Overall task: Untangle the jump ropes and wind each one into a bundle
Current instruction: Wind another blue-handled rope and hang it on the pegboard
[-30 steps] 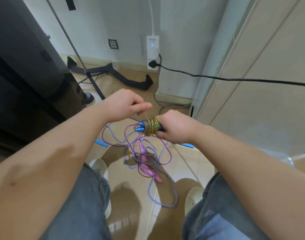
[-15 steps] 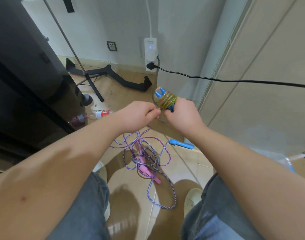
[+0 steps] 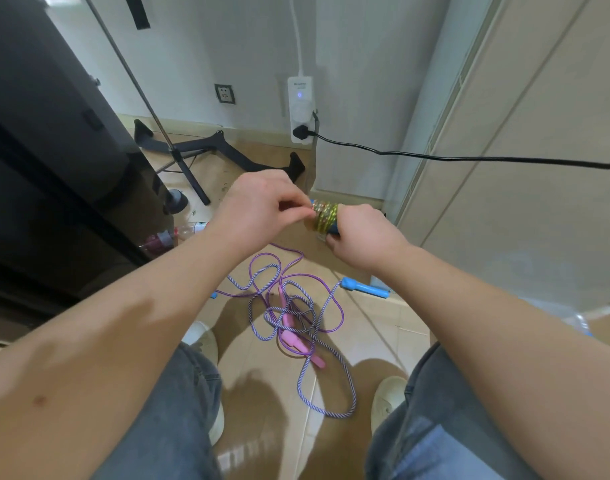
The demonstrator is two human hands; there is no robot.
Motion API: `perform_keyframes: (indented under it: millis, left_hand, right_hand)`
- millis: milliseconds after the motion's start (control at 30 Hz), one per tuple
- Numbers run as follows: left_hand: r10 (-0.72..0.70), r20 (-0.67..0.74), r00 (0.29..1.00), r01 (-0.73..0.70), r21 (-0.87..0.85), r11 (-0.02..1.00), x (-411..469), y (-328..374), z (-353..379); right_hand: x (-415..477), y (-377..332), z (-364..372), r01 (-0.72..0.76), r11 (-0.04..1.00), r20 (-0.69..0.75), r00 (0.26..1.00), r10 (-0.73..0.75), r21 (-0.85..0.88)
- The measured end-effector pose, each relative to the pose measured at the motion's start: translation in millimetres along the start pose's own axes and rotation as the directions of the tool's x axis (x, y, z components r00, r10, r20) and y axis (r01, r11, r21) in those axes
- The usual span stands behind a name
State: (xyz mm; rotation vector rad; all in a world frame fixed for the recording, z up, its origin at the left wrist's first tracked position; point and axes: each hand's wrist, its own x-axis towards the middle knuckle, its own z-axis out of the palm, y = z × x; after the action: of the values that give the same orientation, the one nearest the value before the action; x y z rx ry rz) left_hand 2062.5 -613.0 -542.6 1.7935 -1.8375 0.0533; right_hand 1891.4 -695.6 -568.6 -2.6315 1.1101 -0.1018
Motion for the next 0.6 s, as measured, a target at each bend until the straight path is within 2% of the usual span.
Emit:
perform_keyframes:
  millis: [67,167,267,400,467,533,600]
  left_hand:
    - [-0.138,-0.042,0.990,0.129,-0.164,0.978,0.2,4.9,-0.2]
    - [-0.302,0.090,0.949,0.314,-0.351,0.882,-1.4,11.7,-1.3]
    - [-0.378,0.202,0.904,0.428,-0.425,0.797,-0.6,16.0,-5.4]
    - [-0.398,0.261,0.880,0.475,-0.451,0.756,-1.0,18.6,-7.5]
    - [-0.400,0.272,0.875,0.483,-0.451,0.751,-1.2,18.7,-7.7]
    - [-0.403,0.276,0.873,0.488,-0.454,0.745,-1.3,18.4,-8.3]
    - [-0.401,0.284,0.871,0.490,-0.439,0.753,-1.3,16.6,-8.3]
  right_hand:
    - [1.2,3.9,-1.4,0.046,0.999,-0.020,0.999,-0.045,0.019]
    - [-0.1,9.2,0.7,0.095,0.993,-0.025,0.995,-0.093,0.076]
    - [-0.3,13.6,4.2,0.122,0.985,-0.009,0.992,-0.122,0.122]
    - [-2.3,14.8,7.0,0.104,0.974,0.049,0.992,-0.116,0.202]
    - [-6.5,10.6,3.2,0.048,0.936,0.082,0.993,-0.081,0.350]
    - [-7.8,7.9,-0.1,0.041,0.875,0.046,0.996,-0.072,0.483]
    - [-7.2,7.2,-1.7,0.111,0.812,-0.015,0.992,-0.125,0.574]
